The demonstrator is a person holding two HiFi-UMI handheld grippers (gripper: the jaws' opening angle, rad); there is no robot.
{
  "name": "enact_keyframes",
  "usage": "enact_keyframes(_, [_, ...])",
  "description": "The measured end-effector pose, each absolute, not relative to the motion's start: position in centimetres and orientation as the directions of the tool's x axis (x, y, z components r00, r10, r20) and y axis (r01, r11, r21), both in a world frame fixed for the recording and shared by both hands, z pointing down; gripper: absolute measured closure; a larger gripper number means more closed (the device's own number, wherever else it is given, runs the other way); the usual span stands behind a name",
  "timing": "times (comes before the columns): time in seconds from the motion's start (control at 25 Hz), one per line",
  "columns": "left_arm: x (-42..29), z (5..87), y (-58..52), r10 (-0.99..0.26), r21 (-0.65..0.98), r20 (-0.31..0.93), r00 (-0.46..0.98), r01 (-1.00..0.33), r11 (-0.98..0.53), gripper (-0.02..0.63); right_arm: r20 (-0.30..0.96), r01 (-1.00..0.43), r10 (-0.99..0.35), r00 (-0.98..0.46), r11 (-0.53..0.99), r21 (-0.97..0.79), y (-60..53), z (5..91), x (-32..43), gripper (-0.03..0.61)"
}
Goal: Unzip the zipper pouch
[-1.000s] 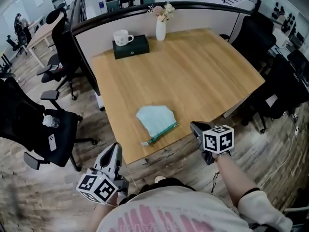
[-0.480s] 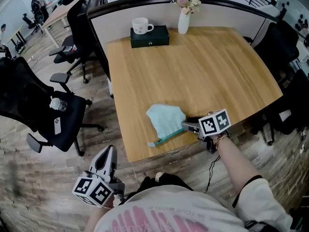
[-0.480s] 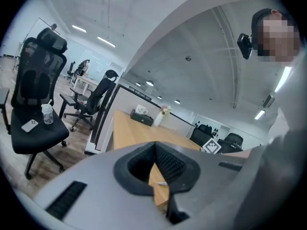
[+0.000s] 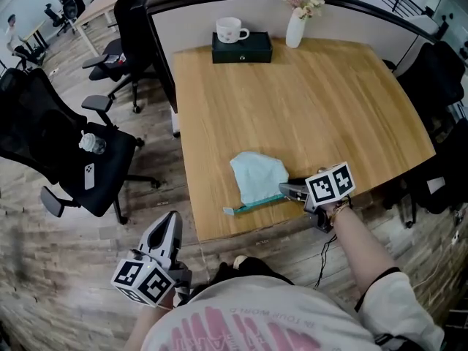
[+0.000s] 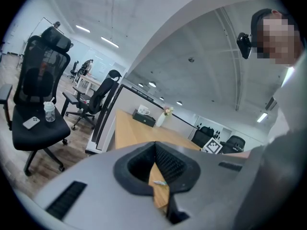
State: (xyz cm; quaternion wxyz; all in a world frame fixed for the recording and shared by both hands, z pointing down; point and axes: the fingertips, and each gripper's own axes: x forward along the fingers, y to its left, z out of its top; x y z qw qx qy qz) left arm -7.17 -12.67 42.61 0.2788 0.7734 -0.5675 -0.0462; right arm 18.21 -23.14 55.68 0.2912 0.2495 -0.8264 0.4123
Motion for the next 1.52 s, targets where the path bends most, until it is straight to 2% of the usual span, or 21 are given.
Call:
enact_keyframes(0.28, [-6.2,41.8,-13.8,-0.893,0.484,0.220,0.393,-0.839,-0.250,0.612,0.534,-0.574,-0.228,-0.814,0.460,-0.678,-22.6,51.1,14.8,0.558])
enact_keyframes(0.48, [-4.1,41.6,-13.9,-0.849,0.486,0.226,0.477,-0.811,-0.326,0.612,0.399,-0.479,-0.271,-0.876,0.392,-0.786,-22.3,47.9,12.0,0.565])
enact_keyframes(0.76, [-1.1,40.3,-14.3,-0.751,0.474,0.209,0.626,-0.737,-0.482,0.612,0.308,-0.437,-0.366,-0.878,0.354,-0.827,-23.3,44.3,9.8,0.566])
enact_keyframes(0.92, [1.2,38.7,-15.2,-0.715,0.489,0.167,0.678,-0.687,-0.537,0.610,0.260,-0.407,-0.381,-0.887,0.382,-0.830,-23.2,41.6,8.3,0.568])
enact_keyframes(1.2, [5.1,38.4,-15.5,-0.666,0.400,0.197,0.719,-0.679,-0.616,0.526,0.152,-0.340,-0.398,-0.905,0.460,-0.820,-21.8,36.5,6.8,0.568])
enact_keyframes(1.4, [6.5,38.1,-16.4,-0.678,0.352,0.204,0.706,-0.699,-0.622,0.484,0.089,-0.300,-0.409,-0.908,0.490,-0.819,-21.4,34.5,6.2,0.568])
enact_keyframes(1.52, [6.2,38.0,-16.9,-0.702,0.346,0.196,0.685,-0.718,-0.604,0.514,0.077,-0.293,-0.403,-0.912,0.506,-0.812,-21.0,34.2,5.6,0.568])
